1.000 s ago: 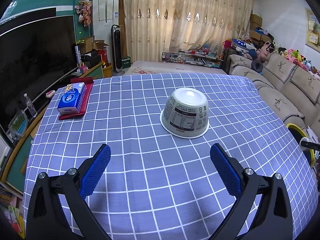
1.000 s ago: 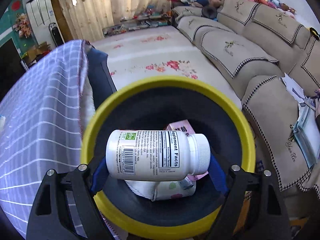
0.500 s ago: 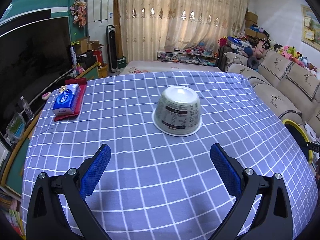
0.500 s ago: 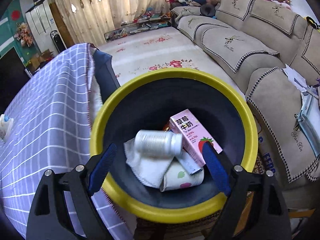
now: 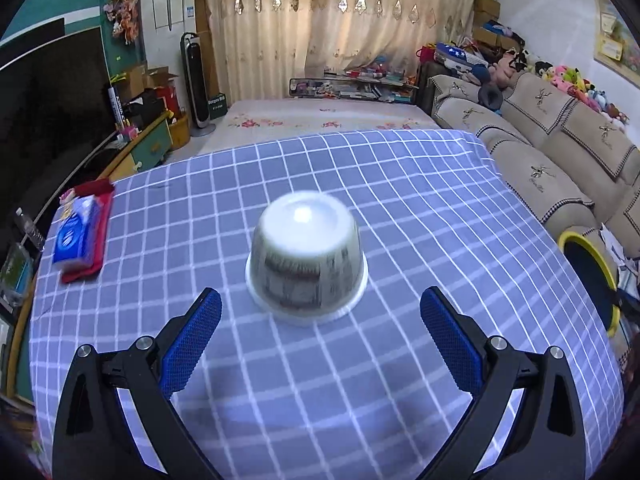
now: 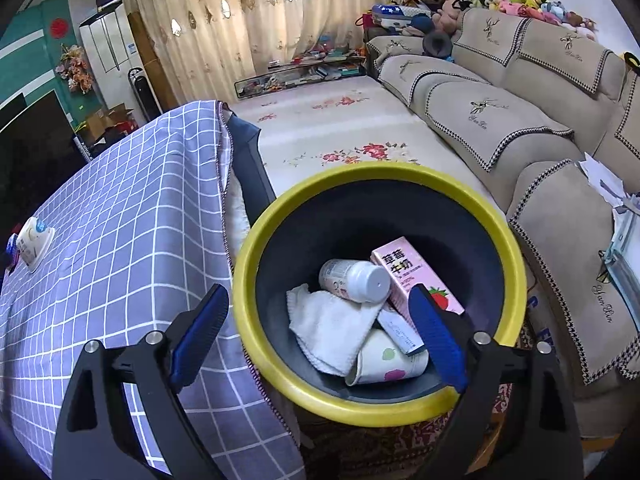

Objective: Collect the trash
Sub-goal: 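Grasp the upside-down white bowl with the left gripper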

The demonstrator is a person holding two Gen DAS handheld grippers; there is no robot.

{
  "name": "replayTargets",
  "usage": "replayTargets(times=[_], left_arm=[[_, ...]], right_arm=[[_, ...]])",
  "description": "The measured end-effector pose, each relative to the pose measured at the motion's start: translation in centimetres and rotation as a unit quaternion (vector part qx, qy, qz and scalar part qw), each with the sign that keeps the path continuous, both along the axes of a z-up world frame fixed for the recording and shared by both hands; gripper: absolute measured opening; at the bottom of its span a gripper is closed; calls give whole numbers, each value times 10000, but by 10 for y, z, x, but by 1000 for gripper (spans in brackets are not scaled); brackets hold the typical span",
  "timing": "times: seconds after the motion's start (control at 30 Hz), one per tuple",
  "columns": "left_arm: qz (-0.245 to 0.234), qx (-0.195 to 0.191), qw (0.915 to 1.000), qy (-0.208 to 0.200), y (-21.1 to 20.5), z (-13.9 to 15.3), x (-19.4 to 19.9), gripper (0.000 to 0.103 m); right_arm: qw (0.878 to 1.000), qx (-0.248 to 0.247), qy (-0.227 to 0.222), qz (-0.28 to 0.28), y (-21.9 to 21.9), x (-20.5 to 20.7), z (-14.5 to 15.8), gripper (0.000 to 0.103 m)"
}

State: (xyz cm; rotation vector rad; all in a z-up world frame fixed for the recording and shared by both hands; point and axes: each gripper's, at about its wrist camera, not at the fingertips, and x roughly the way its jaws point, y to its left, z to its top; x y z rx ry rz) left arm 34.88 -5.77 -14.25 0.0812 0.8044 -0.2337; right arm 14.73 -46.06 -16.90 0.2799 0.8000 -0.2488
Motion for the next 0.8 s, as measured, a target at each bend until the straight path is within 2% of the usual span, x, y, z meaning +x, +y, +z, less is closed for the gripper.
replayTargets(times=[0.1, 0.23, 0.4, 0.47, 0.6, 0.63, 0.8], left_arm=[[62, 151, 9999, 53, -9, -7, 22, 98], [148, 167, 9997, 142, -14, -15, 42, 98], [161, 229, 9995, 110, -18, -21, 53, 97], [146, 273, 9994, 125, -21, -23, 56, 90], [178, 345, 9992, 127, -24, -27, 63, 86], [186, 368, 9991, 113, -25, -27, 64, 82], [164, 345, 9993, 60, -25, -28, 63, 80]], right_arm=[[10000, 50, 39, 42, 1, 0, -4, 87], [9999, 60, 78, 76, 1, 1, -6, 87], [9999, 106, 91, 53, -2, 4, -9, 87], [9999, 122, 94, 48, -2, 4, -10, 87], [9998, 143, 105, 38, -2, 4, -12, 87], [9998, 148, 115, 40, -2, 3, -13, 87], [9998, 159, 140, 46, -2, 4, -14, 87]])
